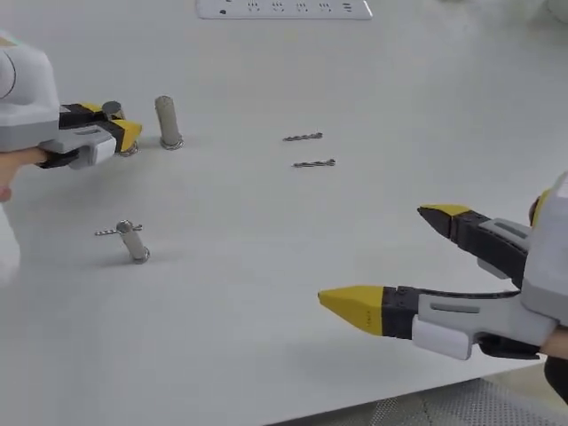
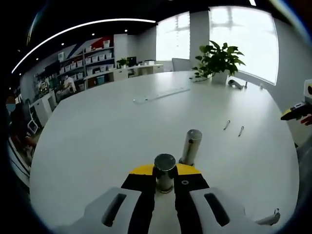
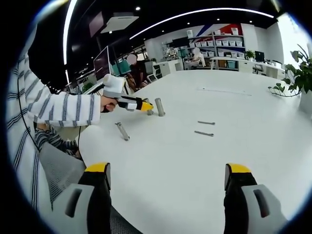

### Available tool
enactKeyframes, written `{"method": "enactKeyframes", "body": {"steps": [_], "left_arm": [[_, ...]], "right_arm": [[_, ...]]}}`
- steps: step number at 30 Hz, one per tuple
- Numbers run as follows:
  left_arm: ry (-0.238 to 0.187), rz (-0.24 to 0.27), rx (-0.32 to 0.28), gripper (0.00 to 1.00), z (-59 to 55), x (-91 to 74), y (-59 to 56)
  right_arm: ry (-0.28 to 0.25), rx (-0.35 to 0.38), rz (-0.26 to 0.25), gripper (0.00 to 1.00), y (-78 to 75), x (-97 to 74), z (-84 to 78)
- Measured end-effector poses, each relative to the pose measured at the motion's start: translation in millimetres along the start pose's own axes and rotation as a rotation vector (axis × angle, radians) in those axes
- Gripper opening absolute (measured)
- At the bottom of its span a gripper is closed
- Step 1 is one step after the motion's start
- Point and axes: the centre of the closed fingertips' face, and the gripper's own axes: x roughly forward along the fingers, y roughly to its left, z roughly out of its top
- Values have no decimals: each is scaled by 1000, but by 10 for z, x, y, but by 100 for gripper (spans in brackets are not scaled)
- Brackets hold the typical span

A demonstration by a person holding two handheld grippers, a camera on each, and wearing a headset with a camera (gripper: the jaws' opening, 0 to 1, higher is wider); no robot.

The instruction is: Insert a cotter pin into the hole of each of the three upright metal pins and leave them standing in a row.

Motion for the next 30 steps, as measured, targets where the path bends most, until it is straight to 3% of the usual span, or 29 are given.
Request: {"method": "enactKeyframes", "body": {"steps": [11, 14, 16, 18, 23, 30], "left_arm": [[14, 52, -38, 10, -20, -50, 81], [-1, 54, -40, 9, 46, -142, 56], [-2, 55, -12, 9, 89, -193, 53], [-16, 51, -3, 9, 174, -332, -27], [-34, 54, 10, 9, 286, -482, -83], [-68, 33, -8, 9, 428, -647, -232]], "right_arm": [[-11, -5, -12, 96, -23, -10, 37], [-20, -3, -16, 96, -58, -20, 48], [-26, -2, -17, 96, -69, -27, 56], [-30, -2, -18, 96, -73, -34, 63], [-40, -7, -14, 96, -55, -52, 81], [-58, -18, 2, 96, -9, -84, 115]]}}
